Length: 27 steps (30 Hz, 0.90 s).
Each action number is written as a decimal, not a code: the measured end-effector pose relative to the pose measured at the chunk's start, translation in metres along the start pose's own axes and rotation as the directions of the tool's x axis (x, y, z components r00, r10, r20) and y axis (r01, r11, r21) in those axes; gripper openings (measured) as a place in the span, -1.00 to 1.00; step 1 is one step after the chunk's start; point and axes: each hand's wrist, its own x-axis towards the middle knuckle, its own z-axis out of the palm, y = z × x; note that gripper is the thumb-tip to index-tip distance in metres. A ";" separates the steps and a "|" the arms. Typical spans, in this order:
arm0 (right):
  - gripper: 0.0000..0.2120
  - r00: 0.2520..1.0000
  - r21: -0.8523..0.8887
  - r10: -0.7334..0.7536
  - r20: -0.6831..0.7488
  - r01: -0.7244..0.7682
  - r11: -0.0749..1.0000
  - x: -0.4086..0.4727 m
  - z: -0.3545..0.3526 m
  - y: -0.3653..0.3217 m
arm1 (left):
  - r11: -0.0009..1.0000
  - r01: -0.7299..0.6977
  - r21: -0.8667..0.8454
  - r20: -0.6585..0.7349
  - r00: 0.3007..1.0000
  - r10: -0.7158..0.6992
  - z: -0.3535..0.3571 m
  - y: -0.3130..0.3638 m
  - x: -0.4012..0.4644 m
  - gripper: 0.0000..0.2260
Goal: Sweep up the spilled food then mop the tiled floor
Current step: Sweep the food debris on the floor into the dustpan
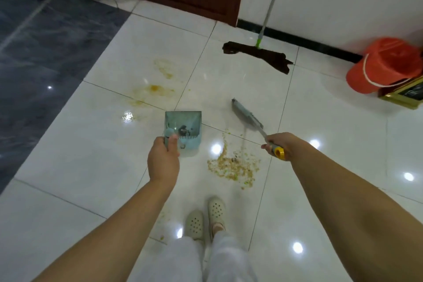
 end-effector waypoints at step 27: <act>-0.65 0.984 -0.072 0.163 -0.066 -0.168 0.983 -0.134 -0.109 0.170 | 0.995 -0.094 0.035 0.150 0.985 0.088 0.031 0.030 -0.063 -0.61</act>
